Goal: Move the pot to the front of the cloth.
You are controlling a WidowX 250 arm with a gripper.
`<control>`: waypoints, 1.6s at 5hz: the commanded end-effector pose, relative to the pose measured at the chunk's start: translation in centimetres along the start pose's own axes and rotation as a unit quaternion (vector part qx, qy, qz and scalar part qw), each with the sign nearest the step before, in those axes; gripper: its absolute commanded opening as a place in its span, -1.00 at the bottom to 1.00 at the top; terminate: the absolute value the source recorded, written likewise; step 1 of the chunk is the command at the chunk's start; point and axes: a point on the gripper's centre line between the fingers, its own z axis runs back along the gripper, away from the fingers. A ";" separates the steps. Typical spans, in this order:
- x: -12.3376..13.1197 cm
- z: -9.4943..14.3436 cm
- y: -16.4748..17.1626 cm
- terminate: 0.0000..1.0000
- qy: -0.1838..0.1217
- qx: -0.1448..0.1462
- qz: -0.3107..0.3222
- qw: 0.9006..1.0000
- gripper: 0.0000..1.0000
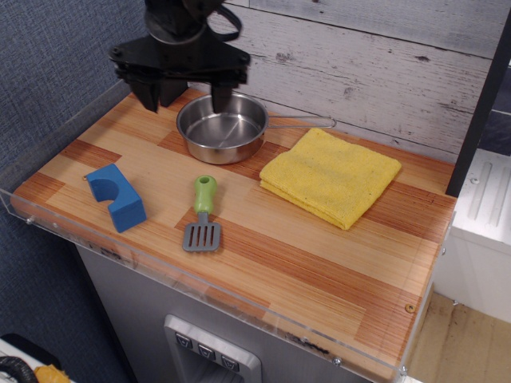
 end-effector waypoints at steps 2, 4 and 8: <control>-0.8 2.2 -1.3 -1.00 0.007 0.133 0.270 0.954 1.00; -2.2 1.3 -2.0 -1.00 0.031 0.243 0.401 0.882 1.00; 1.5 1.0 -0.6 -1.00 0.086 0.002 0.364 0.927 1.00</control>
